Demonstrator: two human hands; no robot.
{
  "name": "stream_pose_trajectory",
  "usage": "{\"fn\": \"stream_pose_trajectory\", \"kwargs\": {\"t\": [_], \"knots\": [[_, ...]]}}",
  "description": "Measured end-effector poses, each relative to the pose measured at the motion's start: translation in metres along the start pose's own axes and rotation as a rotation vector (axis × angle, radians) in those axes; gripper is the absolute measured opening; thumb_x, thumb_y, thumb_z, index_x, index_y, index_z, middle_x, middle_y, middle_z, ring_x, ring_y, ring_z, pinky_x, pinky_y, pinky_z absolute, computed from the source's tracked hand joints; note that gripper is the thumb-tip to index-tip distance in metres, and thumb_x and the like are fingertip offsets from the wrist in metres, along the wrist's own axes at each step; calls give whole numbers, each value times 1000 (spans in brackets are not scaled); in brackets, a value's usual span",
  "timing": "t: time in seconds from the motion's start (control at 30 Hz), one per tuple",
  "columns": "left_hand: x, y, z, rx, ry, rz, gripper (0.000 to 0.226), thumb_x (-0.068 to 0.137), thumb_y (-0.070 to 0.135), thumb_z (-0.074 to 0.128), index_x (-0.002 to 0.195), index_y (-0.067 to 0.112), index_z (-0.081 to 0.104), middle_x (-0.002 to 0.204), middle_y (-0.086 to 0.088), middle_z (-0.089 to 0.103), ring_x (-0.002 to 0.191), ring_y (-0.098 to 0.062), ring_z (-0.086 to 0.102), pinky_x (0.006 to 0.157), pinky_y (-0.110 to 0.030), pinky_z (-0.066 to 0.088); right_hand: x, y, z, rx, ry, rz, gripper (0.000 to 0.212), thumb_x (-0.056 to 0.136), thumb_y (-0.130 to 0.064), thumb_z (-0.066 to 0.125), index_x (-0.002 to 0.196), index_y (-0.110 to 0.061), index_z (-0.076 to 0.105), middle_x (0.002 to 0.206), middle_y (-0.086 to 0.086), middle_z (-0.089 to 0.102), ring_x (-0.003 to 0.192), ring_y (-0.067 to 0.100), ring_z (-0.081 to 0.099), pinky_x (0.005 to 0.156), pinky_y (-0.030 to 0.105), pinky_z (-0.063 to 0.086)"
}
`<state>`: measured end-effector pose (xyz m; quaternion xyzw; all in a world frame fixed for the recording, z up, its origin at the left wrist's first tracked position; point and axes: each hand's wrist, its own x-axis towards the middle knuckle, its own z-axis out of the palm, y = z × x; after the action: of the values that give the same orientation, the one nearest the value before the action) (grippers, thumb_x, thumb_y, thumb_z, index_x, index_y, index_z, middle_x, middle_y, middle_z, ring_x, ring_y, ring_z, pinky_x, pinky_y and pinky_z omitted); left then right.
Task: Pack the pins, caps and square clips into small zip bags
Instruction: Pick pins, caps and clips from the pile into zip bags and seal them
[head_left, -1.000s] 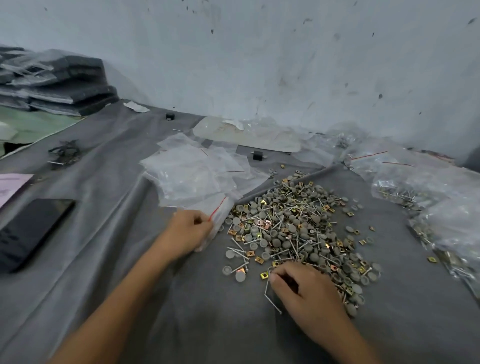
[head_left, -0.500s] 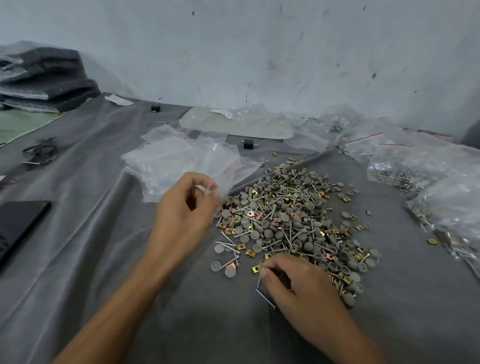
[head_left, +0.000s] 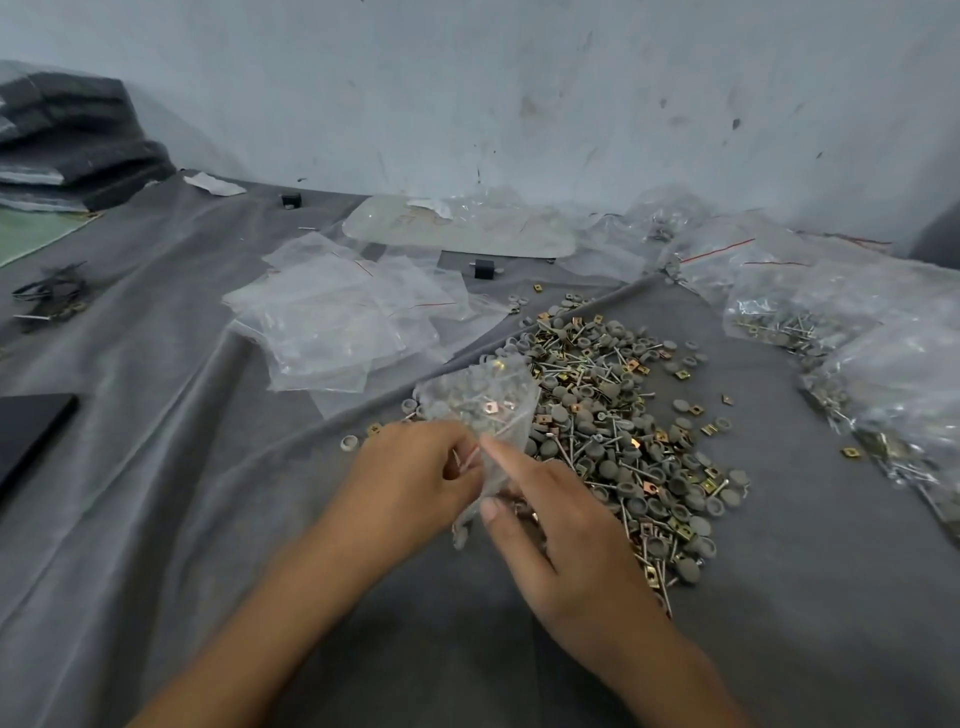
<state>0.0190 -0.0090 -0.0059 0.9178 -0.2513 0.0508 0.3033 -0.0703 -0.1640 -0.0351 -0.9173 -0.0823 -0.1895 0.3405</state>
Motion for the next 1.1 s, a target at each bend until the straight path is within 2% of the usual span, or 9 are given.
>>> {"fn": "stream_pose_trajectory", "kwargs": {"t": [0.17,0.27,0.4,0.53,0.6,0.7,0.83,1.0,1.1], "knots": [[-4,4,0,-19,119,81,23,92,27,58,114,35,60,59,10,60,67,-17,61,67,-35,49,4,4,0,-118,76,100,33,99,-44,49,119,-26,67,103,-12,65,95,8,61,83,28,50],[-12,12,2,-26,79,186,43,93,34,47,134,43,58,81,2,75,80,-25,69,71,-38,56,6,4,1,23,2,157,33,97,-44,46,119,-32,68,73,-22,62,70,1,59,67,26,49],[-23,25,3,-17,215,339,42,90,30,46,122,27,73,87,2,78,79,-24,75,60,-40,60,11,11,1,254,-89,388,25,101,-26,49,112,-27,71,47,-11,58,45,4,55,59,39,53],[-22,32,-2,23,300,321,39,87,26,48,112,25,77,90,3,79,74,-21,74,53,-35,59,10,7,-6,398,-176,451,28,103,-21,47,116,-29,70,39,-6,53,37,4,49,48,22,43],[-24,35,1,41,228,351,38,85,28,49,114,29,74,91,4,79,73,-23,74,51,-35,58,11,2,-9,691,-166,548,29,105,-19,47,95,-29,72,40,-3,49,34,7,40,38,18,33],[-31,40,4,9,143,393,38,85,27,50,120,35,61,92,9,77,76,-17,73,53,-31,57,12,-8,-10,1124,-82,619,28,101,-14,50,86,-21,73,55,1,58,41,9,46,35,18,31],[-33,42,4,27,139,387,35,86,26,49,113,25,72,95,6,78,76,-19,74,52,-33,58,4,-17,-3,1399,-61,524,36,101,5,39,106,-7,73,104,12,76,97,19,73,78,24,57],[-27,33,-5,98,174,306,35,87,25,51,113,26,74,79,11,76,67,-14,71,51,-28,55,-3,-16,6,770,-104,418,30,107,-14,45,118,-34,63,81,-5,67,56,19,57,54,31,49],[-22,25,-9,162,243,262,35,86,29,48,108,27,76,81,5,77,66,-21,72,50,-33,56,-10,-16,13,388,-11,178,42,102,-15,52,136,-38,57,113,-14,70,91,-2,67,82,25,56]]}}
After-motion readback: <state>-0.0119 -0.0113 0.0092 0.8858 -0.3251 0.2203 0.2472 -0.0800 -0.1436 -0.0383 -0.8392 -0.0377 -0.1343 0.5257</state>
